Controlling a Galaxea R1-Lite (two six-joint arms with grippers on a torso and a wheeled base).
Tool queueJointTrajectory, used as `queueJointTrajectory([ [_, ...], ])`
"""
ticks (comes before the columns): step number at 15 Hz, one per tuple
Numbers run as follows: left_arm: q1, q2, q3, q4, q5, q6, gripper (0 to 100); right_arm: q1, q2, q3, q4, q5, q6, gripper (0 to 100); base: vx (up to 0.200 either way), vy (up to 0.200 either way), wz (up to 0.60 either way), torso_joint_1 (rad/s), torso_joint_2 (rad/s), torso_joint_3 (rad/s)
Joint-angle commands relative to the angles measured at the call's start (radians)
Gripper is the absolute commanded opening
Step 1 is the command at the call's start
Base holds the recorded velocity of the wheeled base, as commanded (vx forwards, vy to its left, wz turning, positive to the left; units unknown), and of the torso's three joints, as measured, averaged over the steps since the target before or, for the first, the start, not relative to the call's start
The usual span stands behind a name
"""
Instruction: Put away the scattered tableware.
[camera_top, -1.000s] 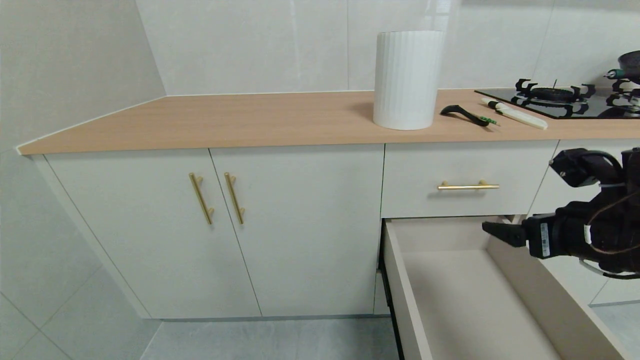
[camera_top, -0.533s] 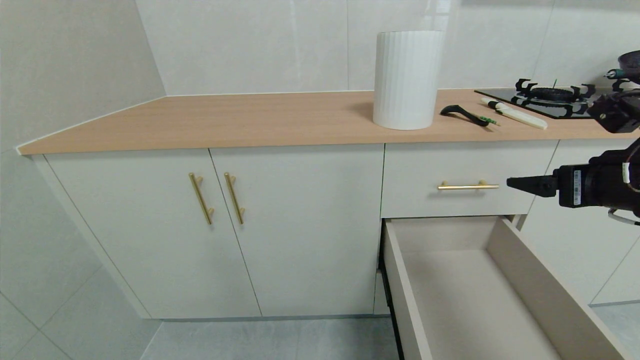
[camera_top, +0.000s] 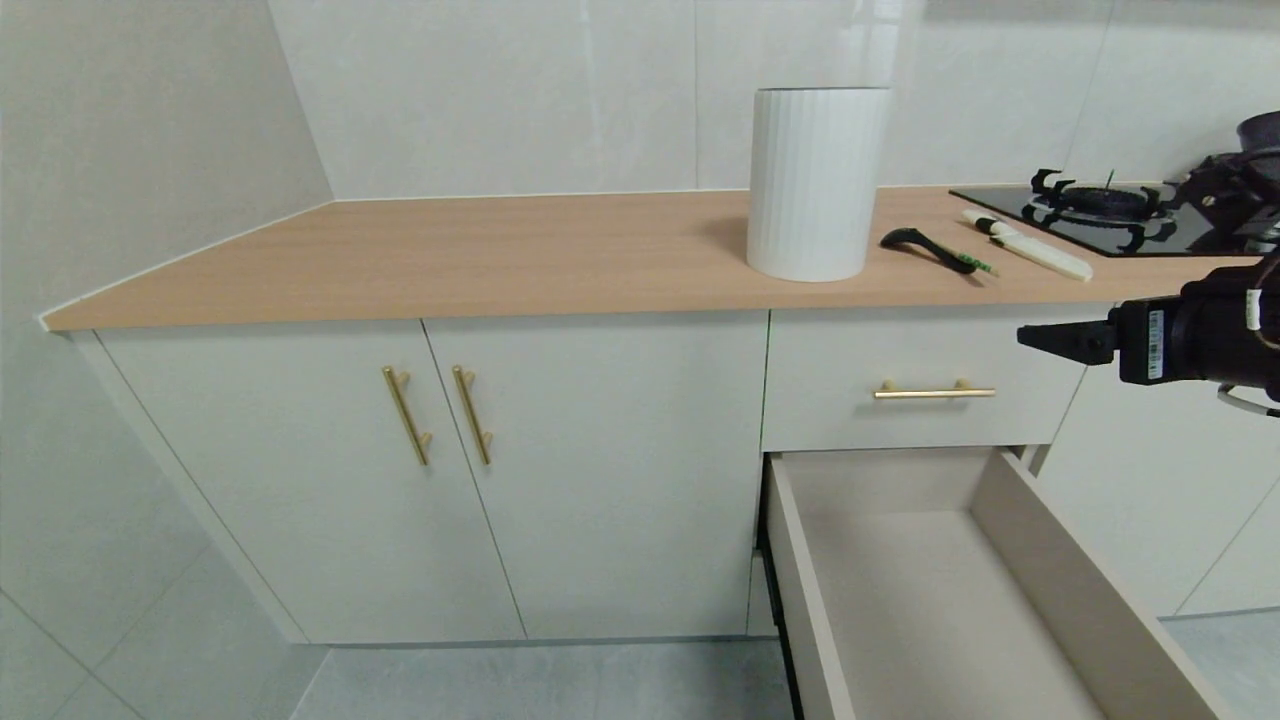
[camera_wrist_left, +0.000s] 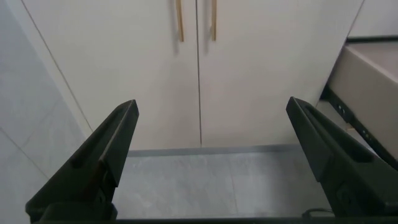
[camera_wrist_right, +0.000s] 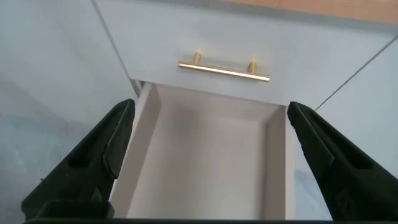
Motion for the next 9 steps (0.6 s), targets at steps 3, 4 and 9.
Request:
queueJointTrajectory([
  [3, 0.0, 0.0, 0.0, 0.0, 0.0, 0.0, 100, 0.001, 0.001, -0.001, 0.001, 0.0, -0.002, 100, 0.0, 0.0, 0.0, 0.098, -0.5, -0.336],
  [4, 0.0, 0.0, 0.0, 0.0, 0.0, 0.0, 100, 0.001, 0.004, -0.002, 0.001, -0.003, -0.008, 100, 0.0, 0.0, 0.0, 0.124, -0.45, -0.33],
  [9, 0.0, 0.0, 0.0, 0.0, 0.0, 0.0, 100, -0.014, 0.058, -0.06, -0.002, -0.003, -0.048, 100, 0.0, 0.0, 0.0, 0.143, -0.47, -0.319],
])
